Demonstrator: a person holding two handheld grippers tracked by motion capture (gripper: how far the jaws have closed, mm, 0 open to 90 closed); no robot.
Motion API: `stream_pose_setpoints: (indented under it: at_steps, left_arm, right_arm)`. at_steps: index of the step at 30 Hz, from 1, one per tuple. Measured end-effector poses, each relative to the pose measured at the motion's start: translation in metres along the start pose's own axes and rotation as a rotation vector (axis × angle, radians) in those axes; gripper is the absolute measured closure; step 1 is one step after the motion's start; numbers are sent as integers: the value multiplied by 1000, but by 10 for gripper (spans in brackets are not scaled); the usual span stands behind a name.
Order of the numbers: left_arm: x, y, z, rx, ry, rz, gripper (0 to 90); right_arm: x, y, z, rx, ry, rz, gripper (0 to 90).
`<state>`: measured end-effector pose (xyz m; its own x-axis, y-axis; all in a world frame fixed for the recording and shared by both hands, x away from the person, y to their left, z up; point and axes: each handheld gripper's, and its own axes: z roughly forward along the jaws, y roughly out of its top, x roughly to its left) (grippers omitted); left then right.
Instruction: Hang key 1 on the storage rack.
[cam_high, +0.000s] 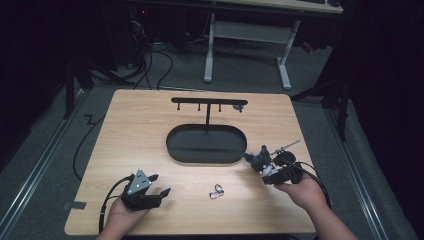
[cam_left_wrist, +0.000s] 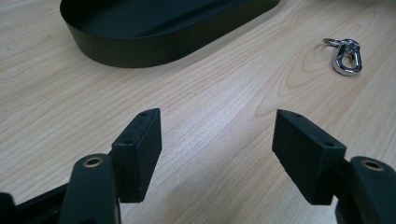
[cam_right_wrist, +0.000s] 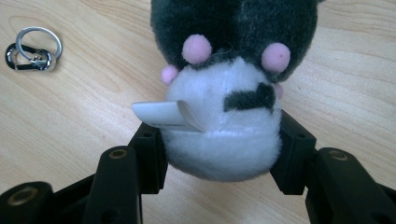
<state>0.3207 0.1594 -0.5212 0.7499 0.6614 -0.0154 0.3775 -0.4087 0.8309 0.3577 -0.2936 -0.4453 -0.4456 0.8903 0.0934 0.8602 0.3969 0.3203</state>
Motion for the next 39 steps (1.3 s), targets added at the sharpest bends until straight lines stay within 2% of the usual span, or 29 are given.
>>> stream_pose_setpoints:
  at_steps: [9,18,24,39]
  left_arm:
    - [0,0,0,-5,4,-1,338]
    - [-1,0,-1,-15,3,1,338]
    - [0,0,-1,-13,5,5,337]
    - [2,-1,1,-16,2,0,338]
  right_arm:
    - [0,0,-5,-18,27,6,475]
    - [4,3,-14,-37,33,5,476]
    - [3,3,-13,-32,43,18,478]
    - [6,8,-17,-41,64,1,491]
